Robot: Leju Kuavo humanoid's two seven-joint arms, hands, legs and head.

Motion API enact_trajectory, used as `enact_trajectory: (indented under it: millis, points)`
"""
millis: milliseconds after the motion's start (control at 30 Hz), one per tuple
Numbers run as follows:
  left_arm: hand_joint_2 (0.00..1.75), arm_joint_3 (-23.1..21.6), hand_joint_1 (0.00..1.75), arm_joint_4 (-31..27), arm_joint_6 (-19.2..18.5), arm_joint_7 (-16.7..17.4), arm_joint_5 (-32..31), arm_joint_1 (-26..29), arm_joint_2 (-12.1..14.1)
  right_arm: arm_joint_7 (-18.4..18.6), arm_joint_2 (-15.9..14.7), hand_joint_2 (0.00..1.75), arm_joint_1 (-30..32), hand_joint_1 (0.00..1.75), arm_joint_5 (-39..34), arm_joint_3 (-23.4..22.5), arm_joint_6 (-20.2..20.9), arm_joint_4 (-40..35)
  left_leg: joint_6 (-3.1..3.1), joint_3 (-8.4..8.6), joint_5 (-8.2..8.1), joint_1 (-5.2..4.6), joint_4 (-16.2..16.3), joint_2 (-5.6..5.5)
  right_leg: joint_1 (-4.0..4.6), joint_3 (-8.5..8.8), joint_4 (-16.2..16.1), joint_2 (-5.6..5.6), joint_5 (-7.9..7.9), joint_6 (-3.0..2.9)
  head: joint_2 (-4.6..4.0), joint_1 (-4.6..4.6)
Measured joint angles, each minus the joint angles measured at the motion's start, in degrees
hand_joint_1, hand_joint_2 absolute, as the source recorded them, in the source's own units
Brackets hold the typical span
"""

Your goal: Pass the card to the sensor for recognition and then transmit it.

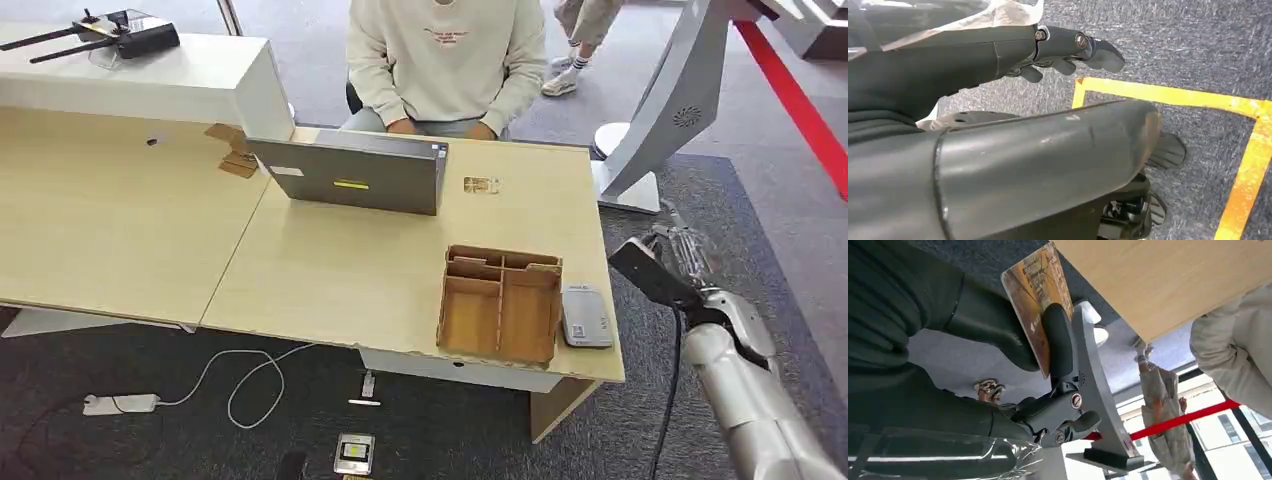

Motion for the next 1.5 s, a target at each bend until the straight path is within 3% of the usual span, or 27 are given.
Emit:
enact_trajectory:
  millis: [233, 400, 567, 767, 1500]
  points:
    - [0.00, 0.00, 0.00, 0.00, -0.42, -0.02, 0.33, 0.00, -0.09, 0.96, -0.46, 1.75, 1.76, 1.75, -0.26, 0.48, 3.23, -0.13, 0.00, 0.00, 0.00, 0.00, 0.00, 0.00, 0.00, 0.00, 0.00, 0.00, 0.00, 0.00, 0.00, -0.02]
    - [0.00, 0.00, 0.00, -0.02, -0.11, -0.02, 0.29, -0.03, -0.09, 3.28, -0.57, 1.75, 3.34, 1.75, -1.27, 1.07, 8.42, -1.75, 0.00, -0.01, 0.00, 0.00, 0.00, 0.00, 0.00, 0.01, 0.01, 0.00, 0.00, 0.00, 0.00, -0.04]
    - [0.00, 0.00, 0.00, -0.02, -1.40, -0.06, 0.24, -0.17, -0.11, 4.37, -0.46, 1.75, 4.79, 1.75, -1.77, 2.01, 11.04, -4.24, 0.00, -0.01, 0.00, 0.00, 0.00, 0.00, 0.01, 0.02, 0.01, 0.00, 0.00, 0.00, 0.00, 0.00]
    - [0.00, 0.00, 0.00, -0.04, -2.88, -0.28, 0.28, -0.16, 0.06, 4.04, 0.13, 1.75, 5.80, 1.75, -2.08, 3.41, 11.15, -5.75, 0.00, -0.03, 0.00, 0.00, -0.01, 0.00, 0.01, 0.01, 0.01, 0.00, 0.00, 0.00, 0.00, -0.02]
    - [0.00, 0.00, 0.00, -0.07, -0.44, -2.45, -1.99, -0.19, 0.28, 4.83, 2.73, 1.75, 6.11, 1.75, -0.28, 5.95, 10.71, -6.54, 0.00, -0.03, 0.00, 0.00, -0.01, 0.00, 0.01, 0.00, 0.01, 0.00, 0.00, 0.00, 0.00, -0.02]
